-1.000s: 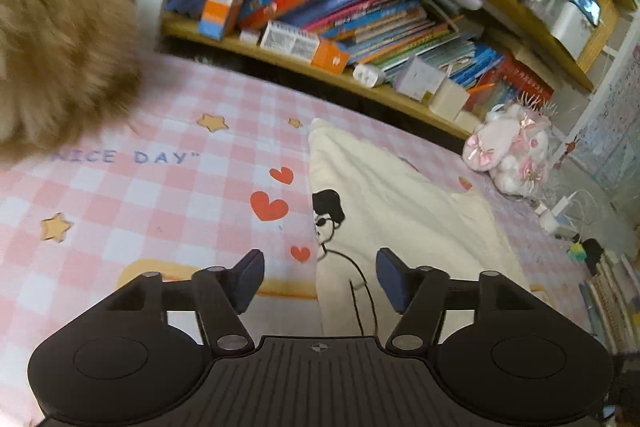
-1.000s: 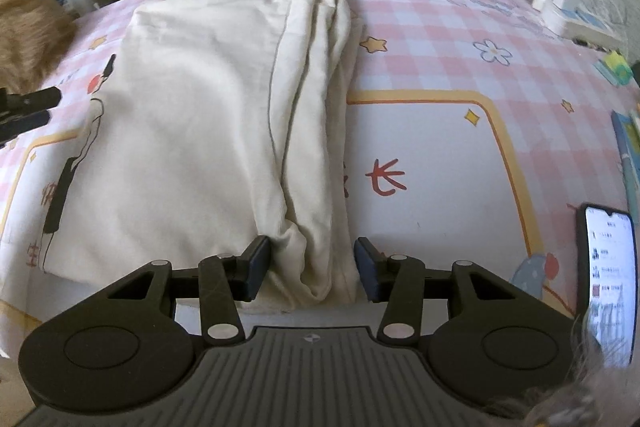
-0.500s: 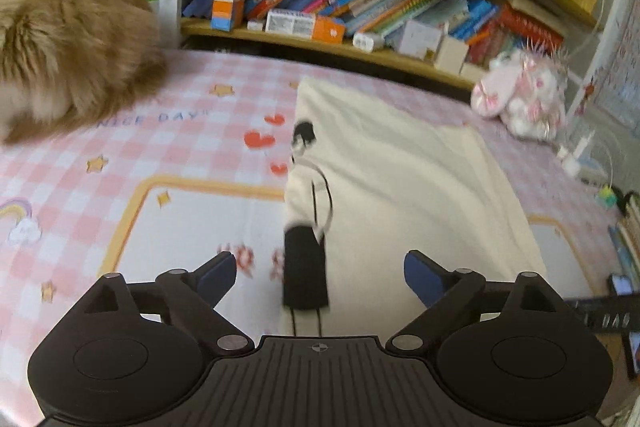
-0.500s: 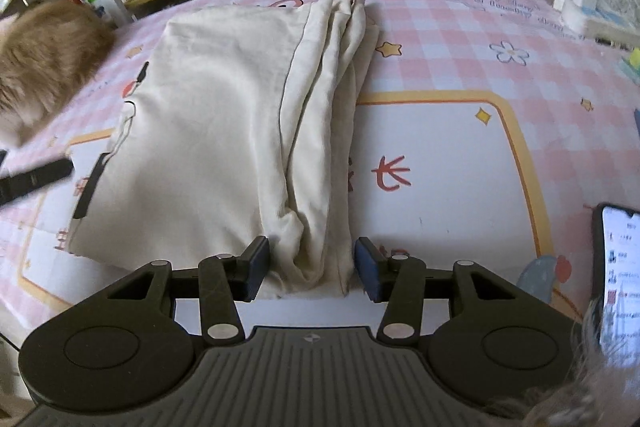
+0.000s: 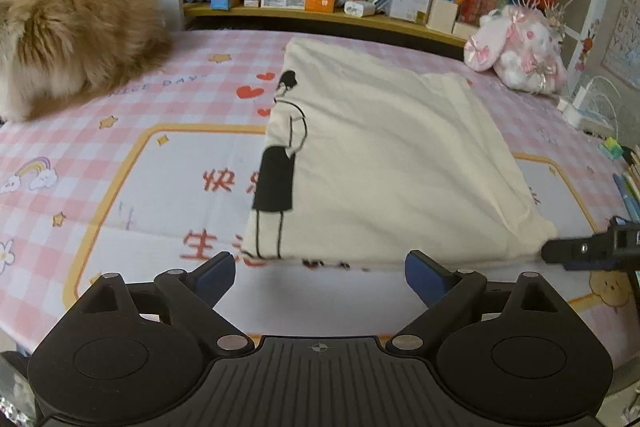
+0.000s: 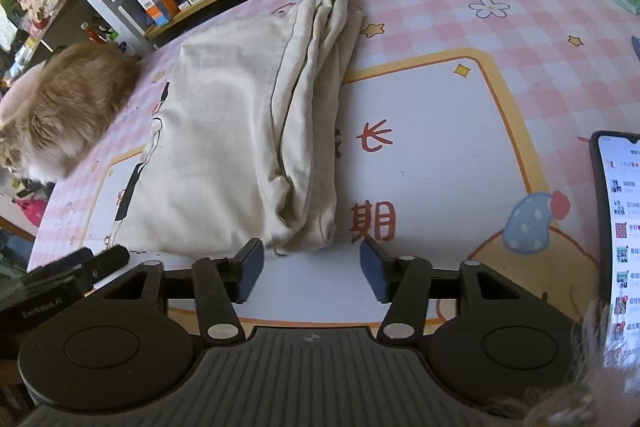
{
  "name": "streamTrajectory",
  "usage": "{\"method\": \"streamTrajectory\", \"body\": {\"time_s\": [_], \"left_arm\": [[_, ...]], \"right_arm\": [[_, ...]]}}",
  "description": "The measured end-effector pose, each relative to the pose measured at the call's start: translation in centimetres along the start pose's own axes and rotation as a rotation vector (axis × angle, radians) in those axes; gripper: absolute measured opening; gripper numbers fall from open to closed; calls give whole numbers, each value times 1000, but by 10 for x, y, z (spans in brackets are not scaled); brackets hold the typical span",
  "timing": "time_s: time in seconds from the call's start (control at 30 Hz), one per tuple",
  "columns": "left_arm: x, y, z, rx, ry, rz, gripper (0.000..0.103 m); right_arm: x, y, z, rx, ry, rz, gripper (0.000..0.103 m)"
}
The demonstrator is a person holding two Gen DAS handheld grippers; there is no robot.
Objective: Fold clothes
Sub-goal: 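Grasp the folded shirt end with the right gripper and lift it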
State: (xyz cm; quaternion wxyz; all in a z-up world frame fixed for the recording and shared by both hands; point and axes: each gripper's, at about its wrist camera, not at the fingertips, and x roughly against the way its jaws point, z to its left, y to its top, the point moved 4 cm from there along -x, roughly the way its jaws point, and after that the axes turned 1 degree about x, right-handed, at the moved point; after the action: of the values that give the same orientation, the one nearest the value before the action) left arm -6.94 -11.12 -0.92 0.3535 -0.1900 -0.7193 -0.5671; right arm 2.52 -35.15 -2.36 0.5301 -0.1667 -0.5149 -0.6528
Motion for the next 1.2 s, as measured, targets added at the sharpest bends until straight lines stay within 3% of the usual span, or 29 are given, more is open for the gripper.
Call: {"method": "streamTrajectory", "body": {"time_s": [0.2,0.43,0.53,0.57,0.6,0.7,0.8,0.93,1.2], "left_arm": [[9,-6,-11,-64,48,-69,94],[14,-10,-16,-96,24,-73,94],[16,-8,-22,-139,-6,-82,94],[16,-7,-25,-161,-21,-85,94],[16,-7,-30,-192,-25,-86,94],[12,-7,-44,-314,-5,-92,94],[6,-7,-59,-469,31,-118,95],[-5,-7,-73,-568,47,-148,95],[-27,-10,-108,-715,-3,-135,94]], "right_arm": [[7,-1,-13,-46,31,-23,64],[-1,8,-15,-76,76,-28,64],[-9,14,-13,-95,100,-9,57],[-12,16,-12,-106,114,4,51],[-16,18,-12,-122,127,22,37],[-22,21,-14,-174,149,62,20],[-14,27,-17,-270,232,64,17],[3,41,-8,-293,321,21,16],[7,50,4,-261,323,10,15]]}}
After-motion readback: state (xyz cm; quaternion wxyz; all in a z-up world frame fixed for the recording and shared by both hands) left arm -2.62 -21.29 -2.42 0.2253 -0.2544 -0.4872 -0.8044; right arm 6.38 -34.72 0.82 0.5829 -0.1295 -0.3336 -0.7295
